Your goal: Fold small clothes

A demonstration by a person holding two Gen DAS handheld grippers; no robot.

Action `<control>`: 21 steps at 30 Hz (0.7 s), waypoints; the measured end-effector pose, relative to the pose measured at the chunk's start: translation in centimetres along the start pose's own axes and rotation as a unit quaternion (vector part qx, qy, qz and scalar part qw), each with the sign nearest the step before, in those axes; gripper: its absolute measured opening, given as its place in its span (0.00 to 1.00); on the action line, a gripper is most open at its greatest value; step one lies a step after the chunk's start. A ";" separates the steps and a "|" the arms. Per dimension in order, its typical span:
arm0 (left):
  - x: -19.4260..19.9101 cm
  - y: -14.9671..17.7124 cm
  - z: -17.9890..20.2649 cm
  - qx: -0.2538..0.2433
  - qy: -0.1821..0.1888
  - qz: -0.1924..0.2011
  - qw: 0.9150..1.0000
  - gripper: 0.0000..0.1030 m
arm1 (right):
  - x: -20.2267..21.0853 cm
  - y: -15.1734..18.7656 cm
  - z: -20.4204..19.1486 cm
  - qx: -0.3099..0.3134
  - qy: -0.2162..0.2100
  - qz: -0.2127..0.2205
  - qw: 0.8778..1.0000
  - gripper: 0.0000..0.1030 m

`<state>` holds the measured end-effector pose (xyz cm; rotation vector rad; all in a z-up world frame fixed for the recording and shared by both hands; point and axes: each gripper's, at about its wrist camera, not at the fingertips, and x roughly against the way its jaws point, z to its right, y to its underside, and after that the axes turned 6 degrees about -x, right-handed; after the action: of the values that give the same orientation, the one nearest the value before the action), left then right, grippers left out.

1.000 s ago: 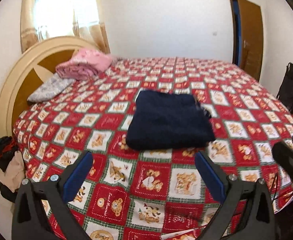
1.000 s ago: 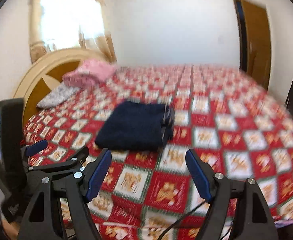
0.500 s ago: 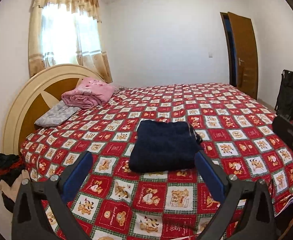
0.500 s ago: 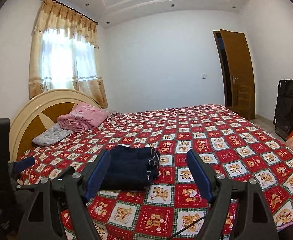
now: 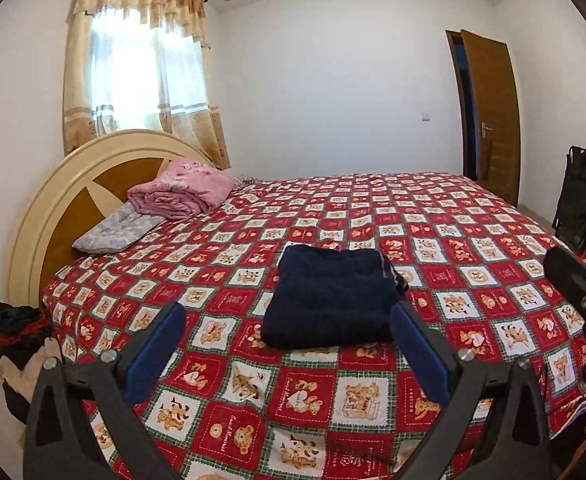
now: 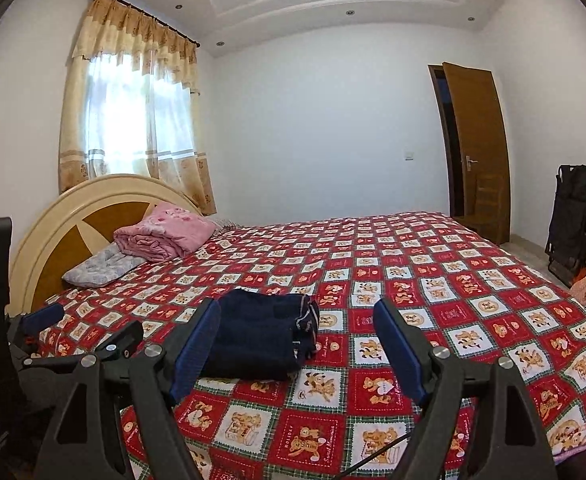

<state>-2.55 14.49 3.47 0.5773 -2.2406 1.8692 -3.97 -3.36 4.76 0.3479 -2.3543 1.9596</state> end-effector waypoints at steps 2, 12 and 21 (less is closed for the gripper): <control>0.0 0.0 0.0 0.001 0.004 -0.002 1.000 1.00 | 0.0 0.0 0.0 -0.001 0.001 0.000 1.000 0.77; 0.4 -0.1 0.1 0.001 0.009 0.004 1.000 1.00 | 0.0 0.1 0.1 0.000 0.001 -0.004 1.000 0.77; -0.2 -0.1 -0.1 0.012 0.023 -0.009 1.000 1.00 | 0.1 0.2 0.2 0.001 0.002 -0.005 1.000 0.77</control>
<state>-2.39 14.58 3.48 0.5493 -2.1793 1.8843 -4.07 -3.54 4.49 0.3548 -2.3437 1.9576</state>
